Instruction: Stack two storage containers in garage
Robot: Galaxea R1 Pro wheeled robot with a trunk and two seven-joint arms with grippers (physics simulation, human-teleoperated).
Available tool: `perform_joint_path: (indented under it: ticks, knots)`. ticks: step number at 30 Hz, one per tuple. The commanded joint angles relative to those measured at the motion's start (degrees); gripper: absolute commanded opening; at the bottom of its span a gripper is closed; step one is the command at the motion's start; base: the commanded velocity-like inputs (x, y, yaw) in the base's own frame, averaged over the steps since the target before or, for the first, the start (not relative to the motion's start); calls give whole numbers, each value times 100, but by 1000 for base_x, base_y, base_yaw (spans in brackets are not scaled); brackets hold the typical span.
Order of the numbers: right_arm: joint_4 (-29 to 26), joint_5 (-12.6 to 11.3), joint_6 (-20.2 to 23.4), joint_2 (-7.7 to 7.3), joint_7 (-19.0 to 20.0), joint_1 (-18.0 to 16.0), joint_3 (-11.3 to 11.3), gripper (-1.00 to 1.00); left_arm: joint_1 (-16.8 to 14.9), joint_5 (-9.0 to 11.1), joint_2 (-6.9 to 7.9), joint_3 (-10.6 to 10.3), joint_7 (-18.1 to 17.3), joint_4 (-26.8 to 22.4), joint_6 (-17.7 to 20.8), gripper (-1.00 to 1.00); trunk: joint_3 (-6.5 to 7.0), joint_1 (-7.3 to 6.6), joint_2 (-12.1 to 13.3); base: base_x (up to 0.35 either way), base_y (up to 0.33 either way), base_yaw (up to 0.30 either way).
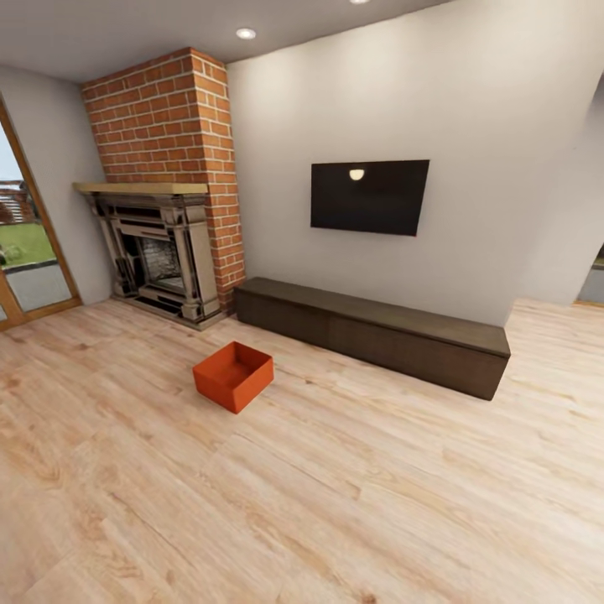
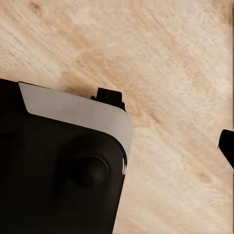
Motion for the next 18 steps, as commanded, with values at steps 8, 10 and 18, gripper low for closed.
perform_joint_path:
  ticks: [8,10,18]
  knots:
    - [18,-49,-34,4,-1,-6,48,100,-2,31,1,4,-9,-1,-3,100,-5,3,-2,322,0,0]
    - [18,-49,-34,4,-1,-6,48,100,-2,31,1,4,-9,-1,-3,100,-5,3,-2,322,0,0]
    - [18,-49,-34,4,-1,-6,48,100,-2,31,1,4,-8,-1,-3,100,-5,3,-2,323,0,0]
